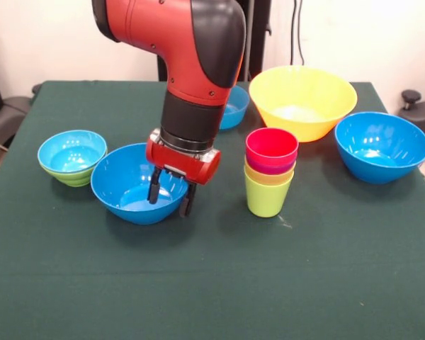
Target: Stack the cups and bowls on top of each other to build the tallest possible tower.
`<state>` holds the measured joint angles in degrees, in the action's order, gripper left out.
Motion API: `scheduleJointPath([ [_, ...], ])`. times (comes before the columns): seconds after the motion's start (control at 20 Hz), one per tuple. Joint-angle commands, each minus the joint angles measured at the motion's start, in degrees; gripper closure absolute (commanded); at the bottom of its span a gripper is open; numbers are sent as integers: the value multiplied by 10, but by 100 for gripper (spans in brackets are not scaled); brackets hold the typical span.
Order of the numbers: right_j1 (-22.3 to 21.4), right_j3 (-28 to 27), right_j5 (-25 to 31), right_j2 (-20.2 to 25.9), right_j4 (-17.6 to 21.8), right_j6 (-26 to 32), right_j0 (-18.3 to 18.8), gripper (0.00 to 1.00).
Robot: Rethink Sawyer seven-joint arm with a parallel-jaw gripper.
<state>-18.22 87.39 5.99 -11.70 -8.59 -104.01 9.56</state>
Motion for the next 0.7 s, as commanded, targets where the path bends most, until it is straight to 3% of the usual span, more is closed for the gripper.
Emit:
scheduleJointPath([
  [0.05,23,15,27,38,1,-81,0,0],
  [0.7,40,19,-7,42,10,-84,8,0],
])
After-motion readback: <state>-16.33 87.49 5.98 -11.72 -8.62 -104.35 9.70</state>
